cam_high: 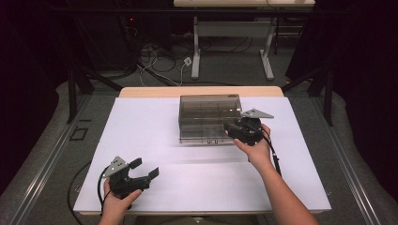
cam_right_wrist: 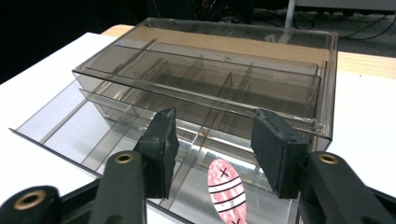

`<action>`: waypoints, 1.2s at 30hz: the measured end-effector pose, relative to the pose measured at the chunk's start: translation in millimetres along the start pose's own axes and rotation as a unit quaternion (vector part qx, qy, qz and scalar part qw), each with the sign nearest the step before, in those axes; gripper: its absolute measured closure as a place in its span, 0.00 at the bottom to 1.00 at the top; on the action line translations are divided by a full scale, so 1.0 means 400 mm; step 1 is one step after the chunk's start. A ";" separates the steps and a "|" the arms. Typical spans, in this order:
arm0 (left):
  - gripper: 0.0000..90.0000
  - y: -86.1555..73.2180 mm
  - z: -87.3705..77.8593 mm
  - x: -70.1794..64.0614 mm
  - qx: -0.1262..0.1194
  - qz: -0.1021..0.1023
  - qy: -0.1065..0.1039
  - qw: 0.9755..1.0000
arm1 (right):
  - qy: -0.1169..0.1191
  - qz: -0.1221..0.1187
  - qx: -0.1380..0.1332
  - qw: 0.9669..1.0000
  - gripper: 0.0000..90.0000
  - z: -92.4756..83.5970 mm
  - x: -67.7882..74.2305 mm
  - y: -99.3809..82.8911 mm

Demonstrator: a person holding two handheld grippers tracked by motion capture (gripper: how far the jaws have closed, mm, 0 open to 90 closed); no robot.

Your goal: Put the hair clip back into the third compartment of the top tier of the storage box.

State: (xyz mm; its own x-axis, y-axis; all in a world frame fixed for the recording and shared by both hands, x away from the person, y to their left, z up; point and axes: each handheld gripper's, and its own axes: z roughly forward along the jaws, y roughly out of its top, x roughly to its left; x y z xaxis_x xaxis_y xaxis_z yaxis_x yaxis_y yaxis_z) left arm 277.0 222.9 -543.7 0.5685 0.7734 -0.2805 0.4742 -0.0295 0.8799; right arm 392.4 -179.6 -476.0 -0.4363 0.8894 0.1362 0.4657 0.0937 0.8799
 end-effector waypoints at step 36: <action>0.13 0.000 -0.017 -0.003 -0.008 0.004 0.003 1.000 | 0.077 -0.145 -0.022 0.986 0.46 -0.019 0.156 0.011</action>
State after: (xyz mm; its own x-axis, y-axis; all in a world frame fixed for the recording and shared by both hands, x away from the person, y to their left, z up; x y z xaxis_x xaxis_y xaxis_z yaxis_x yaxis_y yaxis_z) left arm 271.6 226.3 -540.6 0.5683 0.7767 -0.2715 0.4589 -0.0253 0.8881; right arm 361.2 -127.1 -460.3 -0.6602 0.7487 -0.0601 0.2710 0.3120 0.9106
